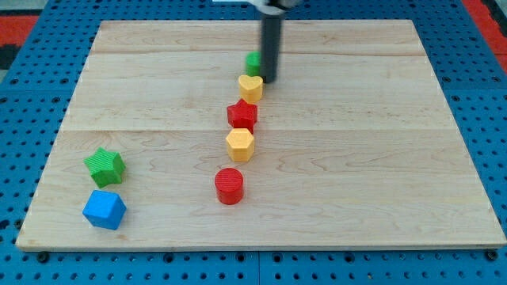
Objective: Place the green circle at the top right of the green star
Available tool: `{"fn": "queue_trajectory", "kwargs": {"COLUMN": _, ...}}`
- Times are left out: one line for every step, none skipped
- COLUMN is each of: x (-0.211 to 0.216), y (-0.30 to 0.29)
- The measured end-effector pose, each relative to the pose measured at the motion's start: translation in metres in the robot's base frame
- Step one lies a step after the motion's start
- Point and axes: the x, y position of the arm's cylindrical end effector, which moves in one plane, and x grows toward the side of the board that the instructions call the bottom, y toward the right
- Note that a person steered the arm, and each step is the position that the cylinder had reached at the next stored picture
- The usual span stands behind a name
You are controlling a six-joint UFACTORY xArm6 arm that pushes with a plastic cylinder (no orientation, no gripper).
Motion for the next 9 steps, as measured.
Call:
{"fn": "queue_trajectory", "kwargs": {"x": -0.013, "y": 0.033}}
{"fn": "queue_trajectory", "kwargs": {"x": -0.066, "y": 0.035}}
{"fn": "queue_trajectory", "kwargs": {"x": -0.032, "y": -0.07}}
{"fn": "queue_trajectory", "kwargs": {"x": -0.001, "y": -0.164}}
{"fn": "queue_trajectory", "kwargs": {"x": 0.044, "y": -0.186}}
{"fn": "queue_trajectory", "kwargs": {"x": 0.027, "y": -0.171}}
{"fn": "queue_trajectory", "kwargs": {"x": 0.028, "y": -0.117}}
{"fn": "queue_trajectory", "kwargs": {"x": 0.062, "y": -0.143}}
{"fn": "queue_trajectory", "kwargs": {"x": 0.066, "y": -0.177}}
